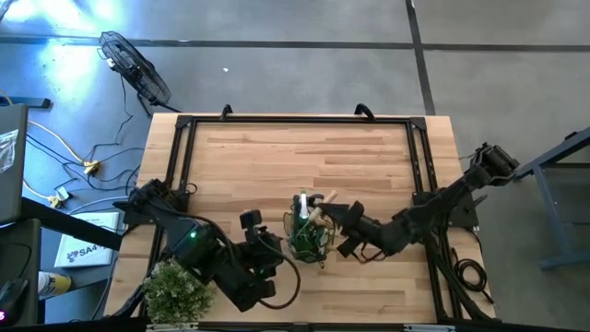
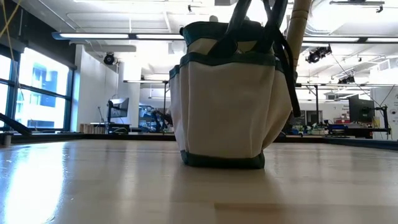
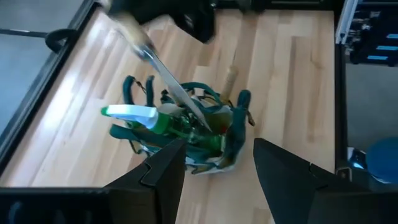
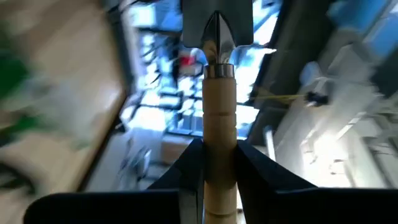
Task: Pick & Place Garden tools in Gardening bag
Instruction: Put the trowel into the gardening bag
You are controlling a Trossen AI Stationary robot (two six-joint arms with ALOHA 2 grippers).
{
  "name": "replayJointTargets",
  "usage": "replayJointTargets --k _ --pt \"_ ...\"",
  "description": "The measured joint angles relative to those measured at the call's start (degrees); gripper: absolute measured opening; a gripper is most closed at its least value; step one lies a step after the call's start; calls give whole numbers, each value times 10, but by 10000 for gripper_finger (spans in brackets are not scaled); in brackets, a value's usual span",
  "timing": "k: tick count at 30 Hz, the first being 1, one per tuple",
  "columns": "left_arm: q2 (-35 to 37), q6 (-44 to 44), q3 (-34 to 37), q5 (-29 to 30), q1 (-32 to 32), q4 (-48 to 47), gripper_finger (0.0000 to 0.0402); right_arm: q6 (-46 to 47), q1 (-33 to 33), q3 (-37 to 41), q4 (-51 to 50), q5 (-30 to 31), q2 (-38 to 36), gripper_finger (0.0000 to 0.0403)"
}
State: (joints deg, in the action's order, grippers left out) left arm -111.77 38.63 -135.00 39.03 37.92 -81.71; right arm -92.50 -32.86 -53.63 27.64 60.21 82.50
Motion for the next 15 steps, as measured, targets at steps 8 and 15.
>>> replayJointTargets --k 8,15 --pt "20 -29 1 -76 30 106 182 -162 42 -8 130 -158 -1 52" --pt "100 -8 0 -67 84 238 182 -280 71 -8 133 -268 0 52"
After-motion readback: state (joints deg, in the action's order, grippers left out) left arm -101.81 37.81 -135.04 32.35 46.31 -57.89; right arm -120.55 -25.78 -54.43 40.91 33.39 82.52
